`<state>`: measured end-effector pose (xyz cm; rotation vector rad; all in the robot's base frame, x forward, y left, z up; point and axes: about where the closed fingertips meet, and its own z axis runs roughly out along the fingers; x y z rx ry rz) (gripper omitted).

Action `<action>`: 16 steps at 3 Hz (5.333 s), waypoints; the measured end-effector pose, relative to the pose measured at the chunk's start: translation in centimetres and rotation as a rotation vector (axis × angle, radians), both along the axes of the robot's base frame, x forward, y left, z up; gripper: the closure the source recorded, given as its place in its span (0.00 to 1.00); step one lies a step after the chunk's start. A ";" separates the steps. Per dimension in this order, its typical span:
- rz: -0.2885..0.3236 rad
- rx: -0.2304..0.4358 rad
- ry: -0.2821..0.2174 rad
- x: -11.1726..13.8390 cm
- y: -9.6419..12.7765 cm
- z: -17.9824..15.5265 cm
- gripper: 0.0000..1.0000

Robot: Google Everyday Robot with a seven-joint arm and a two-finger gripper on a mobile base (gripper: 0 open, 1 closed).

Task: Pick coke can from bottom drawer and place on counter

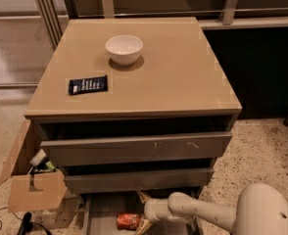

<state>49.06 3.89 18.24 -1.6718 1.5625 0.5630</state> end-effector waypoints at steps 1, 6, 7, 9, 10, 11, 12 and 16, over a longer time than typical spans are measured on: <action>-0.011 0.036 0.006 -0.1 0.2 0.4 0.00; -0.121 -0.021 0.149 -4.9 2.2 3.6 0.00; -0.135 -0.083 0.174 -5.3 2.1 2.5 0.00; -0.162 -0.004 0.179 -3.2 2.7 -4.4 0.00; -0.161 -0.007 0.175 -3.1 2.7 -4.1 0.00; -0.161 -0.007 0.175 -3.1 2.7 -4.1 0.19; -0.161 -0.007 0.175 -3.1 2.8 -4.1 0.49; -0.142 0.030 0.170 -3.7 2.4 -1.8 1.00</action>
Offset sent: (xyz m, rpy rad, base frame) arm -0.0483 0.0199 0.0459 0.2710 0.1309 -0.1646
